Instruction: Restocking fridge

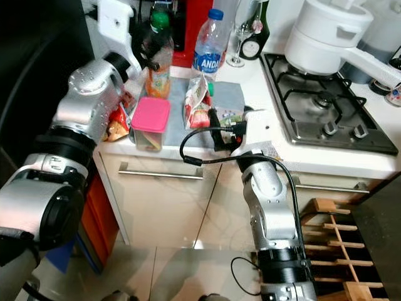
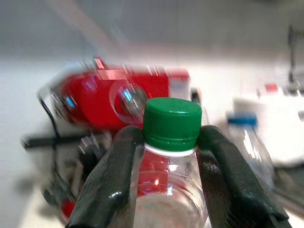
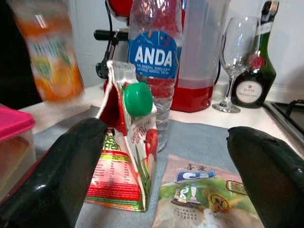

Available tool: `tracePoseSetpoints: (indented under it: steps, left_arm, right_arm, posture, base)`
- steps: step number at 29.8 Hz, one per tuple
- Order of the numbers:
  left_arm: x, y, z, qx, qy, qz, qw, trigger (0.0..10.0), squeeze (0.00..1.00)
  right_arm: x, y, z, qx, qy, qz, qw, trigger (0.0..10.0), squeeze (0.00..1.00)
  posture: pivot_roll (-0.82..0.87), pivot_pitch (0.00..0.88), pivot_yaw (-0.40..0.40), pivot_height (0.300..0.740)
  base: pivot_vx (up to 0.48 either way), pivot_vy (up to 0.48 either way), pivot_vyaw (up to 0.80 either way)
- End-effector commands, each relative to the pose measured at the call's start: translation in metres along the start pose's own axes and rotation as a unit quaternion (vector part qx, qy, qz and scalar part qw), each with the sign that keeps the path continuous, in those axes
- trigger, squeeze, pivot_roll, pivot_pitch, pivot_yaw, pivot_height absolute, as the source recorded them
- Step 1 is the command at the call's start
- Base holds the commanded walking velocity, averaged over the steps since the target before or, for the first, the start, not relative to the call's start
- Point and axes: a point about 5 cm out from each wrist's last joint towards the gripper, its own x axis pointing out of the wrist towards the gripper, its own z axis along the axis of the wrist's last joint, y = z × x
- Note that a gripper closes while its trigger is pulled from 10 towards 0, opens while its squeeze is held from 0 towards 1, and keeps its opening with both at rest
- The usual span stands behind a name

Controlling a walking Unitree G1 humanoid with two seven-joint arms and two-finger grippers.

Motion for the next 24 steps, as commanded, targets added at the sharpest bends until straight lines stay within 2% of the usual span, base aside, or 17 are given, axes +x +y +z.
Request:
tracePoseSetpoints:
  steps: [1, 5, 7, 8, 9, 10, 15, 20, 24]
  left_arm:
    - [0.009, -0.001, 0.037, 0.014, -0.075, -0.004, 0.997, 0.0, 0.0]
    - [0.005, 0.003, 0.062, 0.038, -0.132, 0.008, 0.991, 0.0, 0.0]
    - [0.001, 0.004, 0.075, 0.068, -0.159, 0.009, 0.985, 0.0, 0.0]
    - [0.001, 0.004, 0.075, 0.068, -0.159, 0.009, 0.985, 0.0, 0.0]
    - [-0.003, 0.005, 0.086, 0.115, -0.178, 0.023, 0.977, 7.8, 0.0]
    - [-0.005, 0.005, 0.09, 0.135, -0.188, 0.035, 0.972, 10.0, 0.0]
    - [-0.011, 0.0, 0.097, 0.142, -0.211, 0.037, 0.966, 10.0, 0.0]
    - [-0.017, -0.003, 0.084, 0.127, -0.196, 0.046, 0.971, 10.0, 0.0]
    - [-0.023, -0.005, 0.069, 0.11, -0.174, 0.059, 0.977, 10.0, 0.0]
  right_arm:
    - [0.002, -0.004, 0.002, -0.004, -0.006, -0.005, 1.0, 10.0, 0.0]
    - [0.008, -0.009, 0.009, -0.006, -0.026, -0.02, 0.999, 10.0, 0.0]
    - [0.011, -0.014, 0.022, -0.007, -0.056, -0.039, 0.998, 10.0, 0.0]
    - [0.011, -0.014, 0.022, -0.007, -0.056, -0.039, 0.998, 10.0, 0.0]
    - [0.012, -0.018, 0.032, -0.009, -0.078, -0.052, 0.996, 10.0, 0.0]
    - [0.012, -0.019, 0.036, -0.01, -0.085, -0.055, 0.995, 10.0, 0.0]
    - [0.01, -0.02, 0.046, -0.036, -0.112, -0.065, 0.991, 10.0, 0.0]
    - [0.008, -0.022, 0.053, -0.065, -0.134, -0.093, 0.984, 10.0, 0.0]
    - [0.013, -0.024, 0.047, -0.071, -0.12, -0.101, 0.985, 10.0, 0.0]
  posture:
    - [-0.04, 0.0, -0.083, 0.74]
    - [-0.03, 0.0, -0.077, 0.74]
    - [-0.04, 0.0, -0.073, 0.74]
    - [-0.04, 0.0, -0.073, 0.74]
    - [-0.04, 0.0, -0.072, 0.74]
    - [-0.04, 0.0, -0.072, 0.74]
    - [-0.05, 0.0, -0.075, 0.74]
    - [-0.05, 0.0, -0.072, 0.74]
    - [-0.05, 0.0, -0.093, 0.74]
  base:
    - [0.0, 0.0, 0.0]
    - [0.0, 0.0, 0.0]
    - [0.0, 0.0, 0.0]
    - [0.0, 0.0, 0.0]
    - [0.0, 0.0, 0.0]
    - [0.0, 0.0, 0.0]
    - [0.0, 0.0, 0.0]
    - [0.0, 0.0, 0.0]
    - [-0.412, 0.0, 0.0]
